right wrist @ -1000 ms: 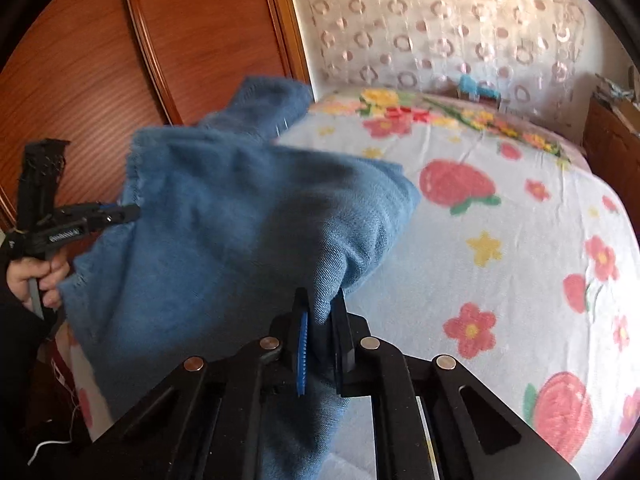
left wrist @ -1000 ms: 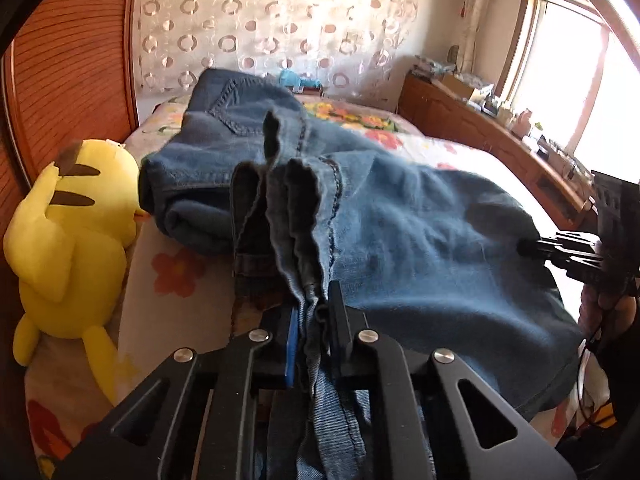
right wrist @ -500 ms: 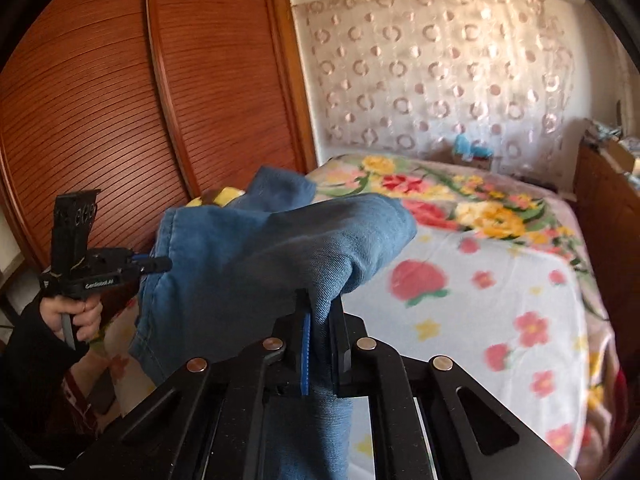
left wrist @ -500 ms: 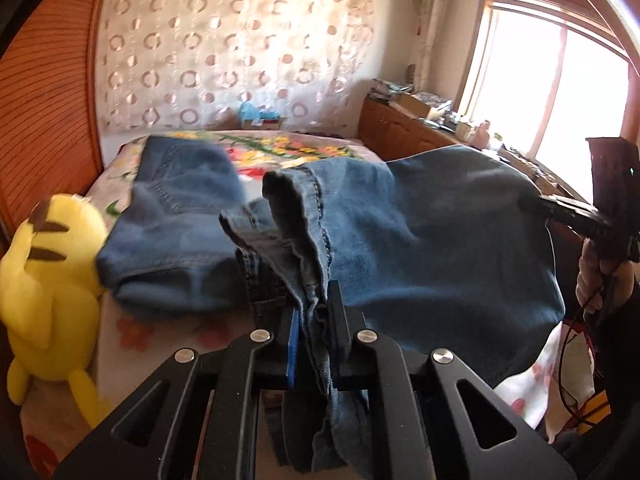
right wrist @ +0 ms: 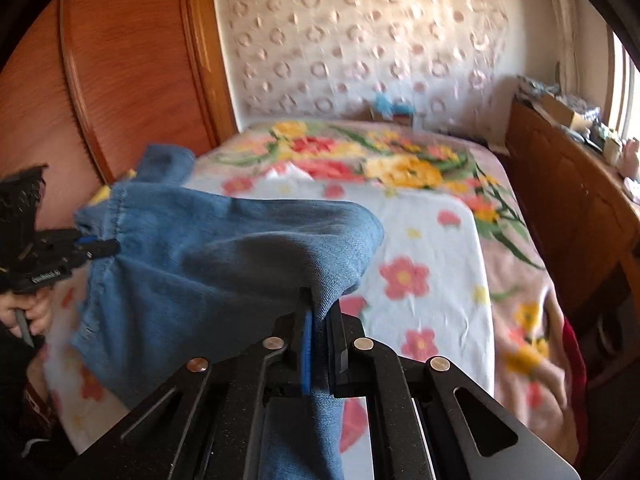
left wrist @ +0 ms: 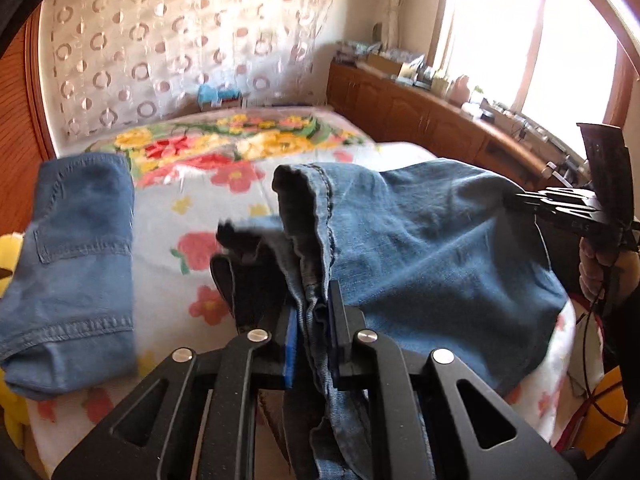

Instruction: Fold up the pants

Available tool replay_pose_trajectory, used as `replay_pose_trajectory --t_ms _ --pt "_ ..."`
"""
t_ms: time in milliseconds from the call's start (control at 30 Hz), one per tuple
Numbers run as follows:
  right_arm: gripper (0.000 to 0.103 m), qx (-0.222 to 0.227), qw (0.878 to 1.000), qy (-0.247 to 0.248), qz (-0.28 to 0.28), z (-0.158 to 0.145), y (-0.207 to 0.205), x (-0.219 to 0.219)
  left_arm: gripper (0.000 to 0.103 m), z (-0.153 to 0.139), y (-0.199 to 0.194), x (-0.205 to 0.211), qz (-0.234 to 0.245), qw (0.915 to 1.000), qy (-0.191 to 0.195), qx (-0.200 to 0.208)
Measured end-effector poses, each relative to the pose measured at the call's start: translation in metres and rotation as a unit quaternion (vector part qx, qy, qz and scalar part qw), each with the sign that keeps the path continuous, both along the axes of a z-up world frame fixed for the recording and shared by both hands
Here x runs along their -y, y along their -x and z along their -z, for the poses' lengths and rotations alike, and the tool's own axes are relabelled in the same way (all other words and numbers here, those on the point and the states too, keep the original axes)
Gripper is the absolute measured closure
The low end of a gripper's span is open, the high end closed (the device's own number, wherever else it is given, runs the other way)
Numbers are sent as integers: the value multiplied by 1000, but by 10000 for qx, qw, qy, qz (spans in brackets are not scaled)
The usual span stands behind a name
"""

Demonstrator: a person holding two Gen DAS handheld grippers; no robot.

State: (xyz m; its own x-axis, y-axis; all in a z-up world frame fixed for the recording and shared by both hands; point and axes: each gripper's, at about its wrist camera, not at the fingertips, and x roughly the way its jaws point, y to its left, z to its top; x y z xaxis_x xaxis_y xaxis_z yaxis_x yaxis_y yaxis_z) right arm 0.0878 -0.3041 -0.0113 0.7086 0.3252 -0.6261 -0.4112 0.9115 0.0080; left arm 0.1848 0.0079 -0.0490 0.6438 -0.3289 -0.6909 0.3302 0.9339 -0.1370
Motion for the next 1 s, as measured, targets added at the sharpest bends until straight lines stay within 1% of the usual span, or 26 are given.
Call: replay_pose_trajectory --t_ms 33,67,100,133,167,200,267,300,433,533,600,767,900,1000 --pt "94 -67 9999 68 44 5 0 -1 90 3 -1 -1 -42 10000 -16 -51" --pt "86 -109 9999 95 94 10 1 -1 87 6 -3 -3 -81 9999 -44 -100" --pt "73 -106 9997 124 167 12 3 0 83 7 -1 -3 -119 9998 -75 -117" --pt "66 -100 9996 151 215 15 7 1 82 8 1 -3 -160 9998 -111 -108" --pt "54 -96 9996 137 221 16 11 1 80 6 5 -4 -195 9997 -138 -72" --pt "50 -80 9997 97 201 18 17 1 80 5 10 -5 -221 9996 -150 -27" --pt "49 -70 9998 86 173 20 22 2 79 0 19 -5 -277 9994 -189 86" --pt "49 -75 9998 94 164 22 28 3 76 -3 24 -6 -283 9993 -195 145" --pt "49 -94 9999 61 130 28 43 2 74 -7 41 -4 -246 9993 -117 273" --pt "49 -89 9997 -36 228 34 57 7 74 -8 55 -3 -191 9993 47 322" --pt "49 -82 9995 -253 196 38 65 12 74 -8 65 -1 -131 9992 188 337" --pt "49 -126 9989 -362 256 50 78 15 74 3 80 16 6 9995 246 216" --pt "45 -231 9986 -377 302 57 86 18 74 16 85 24 76 9996 271 38" --pt "44 -247 9984 -409 305 59 87 17 74 22 90 29 147 9995 295 28"
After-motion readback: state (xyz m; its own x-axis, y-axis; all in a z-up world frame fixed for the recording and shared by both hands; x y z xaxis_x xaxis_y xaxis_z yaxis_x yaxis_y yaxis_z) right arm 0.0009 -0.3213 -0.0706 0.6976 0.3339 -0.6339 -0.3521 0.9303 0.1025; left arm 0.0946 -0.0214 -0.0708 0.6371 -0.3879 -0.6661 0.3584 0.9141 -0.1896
